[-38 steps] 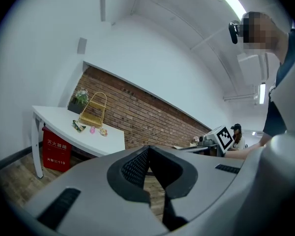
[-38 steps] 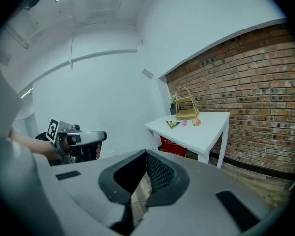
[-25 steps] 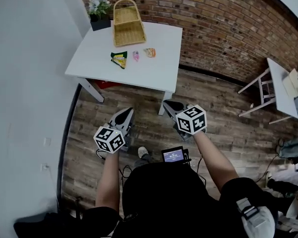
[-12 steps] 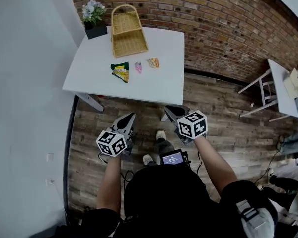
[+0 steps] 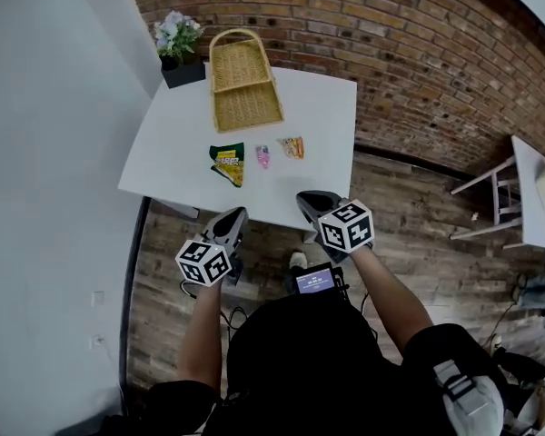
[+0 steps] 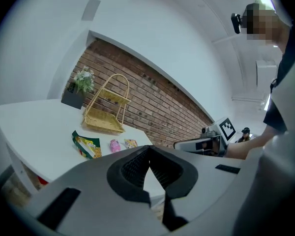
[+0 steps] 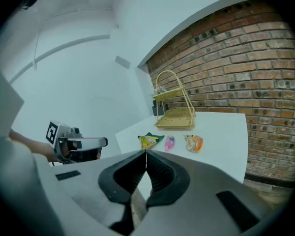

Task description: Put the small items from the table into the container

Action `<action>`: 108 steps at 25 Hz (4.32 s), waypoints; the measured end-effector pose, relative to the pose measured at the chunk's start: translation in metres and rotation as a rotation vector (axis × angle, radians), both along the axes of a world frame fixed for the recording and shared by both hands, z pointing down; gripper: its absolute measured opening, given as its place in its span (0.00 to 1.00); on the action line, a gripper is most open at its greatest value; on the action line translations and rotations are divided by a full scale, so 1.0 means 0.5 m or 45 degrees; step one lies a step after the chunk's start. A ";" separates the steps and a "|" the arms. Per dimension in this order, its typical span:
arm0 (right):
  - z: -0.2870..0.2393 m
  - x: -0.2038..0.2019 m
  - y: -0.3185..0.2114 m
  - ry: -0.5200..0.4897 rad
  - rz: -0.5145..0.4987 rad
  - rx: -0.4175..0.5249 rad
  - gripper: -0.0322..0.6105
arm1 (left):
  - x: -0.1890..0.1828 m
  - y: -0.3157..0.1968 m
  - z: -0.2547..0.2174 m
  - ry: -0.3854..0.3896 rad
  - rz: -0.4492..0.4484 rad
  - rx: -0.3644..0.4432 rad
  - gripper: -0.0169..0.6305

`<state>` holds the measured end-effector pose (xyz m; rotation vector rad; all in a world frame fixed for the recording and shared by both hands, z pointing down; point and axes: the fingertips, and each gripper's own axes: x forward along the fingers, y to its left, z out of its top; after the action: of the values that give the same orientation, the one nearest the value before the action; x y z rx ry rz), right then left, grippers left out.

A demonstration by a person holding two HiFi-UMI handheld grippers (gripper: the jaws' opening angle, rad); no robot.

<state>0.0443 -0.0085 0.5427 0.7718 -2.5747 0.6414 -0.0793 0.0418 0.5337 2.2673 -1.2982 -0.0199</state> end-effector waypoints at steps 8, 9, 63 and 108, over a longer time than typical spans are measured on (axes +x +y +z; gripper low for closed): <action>0.020 0.017 -0.142 0.004 -0.021 -0.046 0.07 | 0.000 -0.128 0.011 -0.023 -0.060 -0.038 0.04; 0.024 0.019 -0.154 0.006 -0.021 -0.051 0.07 | -0.001 -0.139 0.013 -0.024 -0.066 -0.041 0.04; 0.159 -0.010 -0.319 0.176 0.278 -0.184 0.45 | -0.114 -0.203 0.017 0.150 -0.018 -0.070 0.04; 0.204 -0.023 -0.335 0.319 0.266 -0.184 0.33 | -0.135 -0.204 0.061 0.089 -0.077 -0.153 0.04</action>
<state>0.0327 -0.1761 0.6445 1.0115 -2.2150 0.7332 -0.1468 -0.0600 0.5640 2.1075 -1.2960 -0.0405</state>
